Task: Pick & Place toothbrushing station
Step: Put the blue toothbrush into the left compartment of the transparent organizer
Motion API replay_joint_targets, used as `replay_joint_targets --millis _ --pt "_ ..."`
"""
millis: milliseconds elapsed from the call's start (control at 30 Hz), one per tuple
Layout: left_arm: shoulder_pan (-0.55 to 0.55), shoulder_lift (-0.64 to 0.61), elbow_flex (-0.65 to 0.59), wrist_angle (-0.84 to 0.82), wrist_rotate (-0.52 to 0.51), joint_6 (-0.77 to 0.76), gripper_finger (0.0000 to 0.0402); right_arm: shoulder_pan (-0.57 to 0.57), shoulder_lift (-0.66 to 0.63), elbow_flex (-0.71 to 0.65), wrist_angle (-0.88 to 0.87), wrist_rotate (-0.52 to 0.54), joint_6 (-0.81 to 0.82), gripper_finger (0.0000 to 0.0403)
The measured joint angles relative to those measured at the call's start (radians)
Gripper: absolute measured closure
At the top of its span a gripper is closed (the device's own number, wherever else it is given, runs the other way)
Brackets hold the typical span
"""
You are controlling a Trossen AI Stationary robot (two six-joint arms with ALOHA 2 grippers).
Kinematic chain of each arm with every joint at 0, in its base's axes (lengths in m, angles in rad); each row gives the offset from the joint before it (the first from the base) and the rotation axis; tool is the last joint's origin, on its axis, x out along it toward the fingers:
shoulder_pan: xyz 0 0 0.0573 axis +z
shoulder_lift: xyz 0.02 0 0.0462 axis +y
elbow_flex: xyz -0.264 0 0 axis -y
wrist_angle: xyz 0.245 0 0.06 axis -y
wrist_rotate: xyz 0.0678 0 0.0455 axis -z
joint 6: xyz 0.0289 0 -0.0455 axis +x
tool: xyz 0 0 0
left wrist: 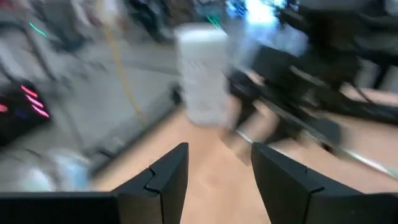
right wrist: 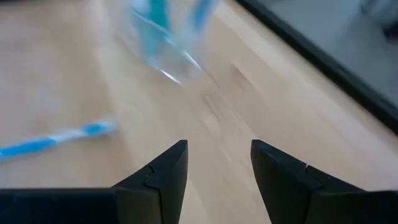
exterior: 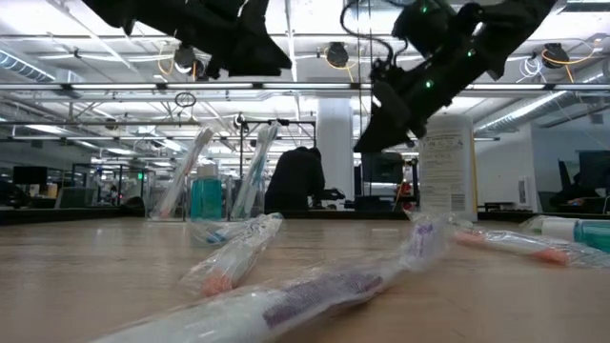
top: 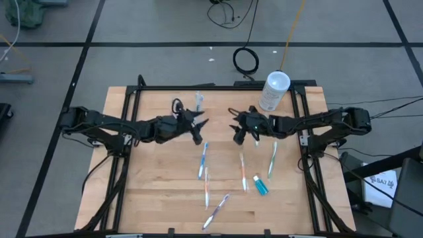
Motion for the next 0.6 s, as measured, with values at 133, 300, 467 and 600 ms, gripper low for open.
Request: replay_joint_targets --millis 133,300,467,600 --pt "-0.022 0.01 0.0 -0.154 0.129 -0.205 0.022 -0.039 0.0 0.0 -0.044 0.0 0.048 0.0235" --pt "-0.062 0.058 0.0 -0.323 0.19 -0.503 0.022 -0.044 0.0 0.0 -0.025 -0.001 0.062 0.0236" --pt "-0.12 0.158 0.0 -0.346 0.201 -0.694 0.022 -0.042 0.0 0.0 -0.016 -0.003 0.062 0.0236" --pt "-0.137 0.256 0.0 -0.295 0.209 -0.766 0.022 -0.042 0.0 0.0 -0.016 -0.003 0.063 0.0237"
